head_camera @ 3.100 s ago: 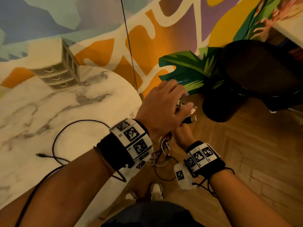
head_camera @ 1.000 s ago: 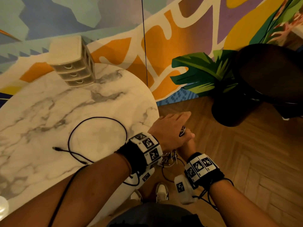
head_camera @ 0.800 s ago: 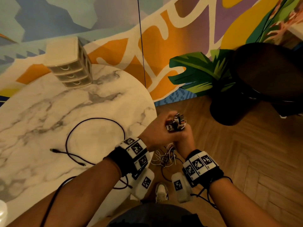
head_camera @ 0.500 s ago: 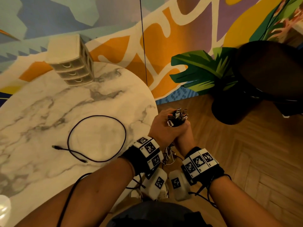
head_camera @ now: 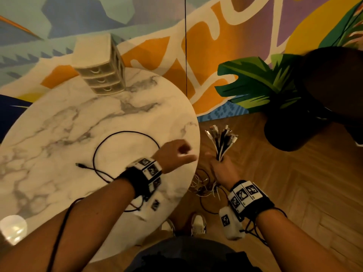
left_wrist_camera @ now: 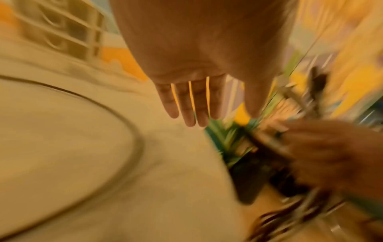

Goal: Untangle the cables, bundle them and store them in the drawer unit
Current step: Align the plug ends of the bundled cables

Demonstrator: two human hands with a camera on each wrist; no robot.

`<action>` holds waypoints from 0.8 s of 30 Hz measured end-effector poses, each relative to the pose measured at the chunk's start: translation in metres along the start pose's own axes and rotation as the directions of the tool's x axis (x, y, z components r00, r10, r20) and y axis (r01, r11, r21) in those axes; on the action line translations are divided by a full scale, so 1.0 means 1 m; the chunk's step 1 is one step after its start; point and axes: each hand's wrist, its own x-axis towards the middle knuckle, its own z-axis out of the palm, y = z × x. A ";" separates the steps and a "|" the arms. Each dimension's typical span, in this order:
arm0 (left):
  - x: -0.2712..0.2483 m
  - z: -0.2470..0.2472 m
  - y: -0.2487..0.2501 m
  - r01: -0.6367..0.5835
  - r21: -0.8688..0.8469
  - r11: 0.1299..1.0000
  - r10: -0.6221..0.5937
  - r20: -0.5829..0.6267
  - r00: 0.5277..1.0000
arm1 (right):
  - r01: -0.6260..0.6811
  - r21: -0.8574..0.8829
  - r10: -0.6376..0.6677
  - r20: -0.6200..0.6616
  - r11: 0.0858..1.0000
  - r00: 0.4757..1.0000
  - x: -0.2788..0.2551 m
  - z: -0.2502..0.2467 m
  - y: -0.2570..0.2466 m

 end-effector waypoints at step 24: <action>-0.036 0.014 -0.063 0.116 0.543 0.832 -0.143 0.008 0.990 | -0.124 0.417 0.122 0.031 0.901 0.992 0.018 0.038 -0.014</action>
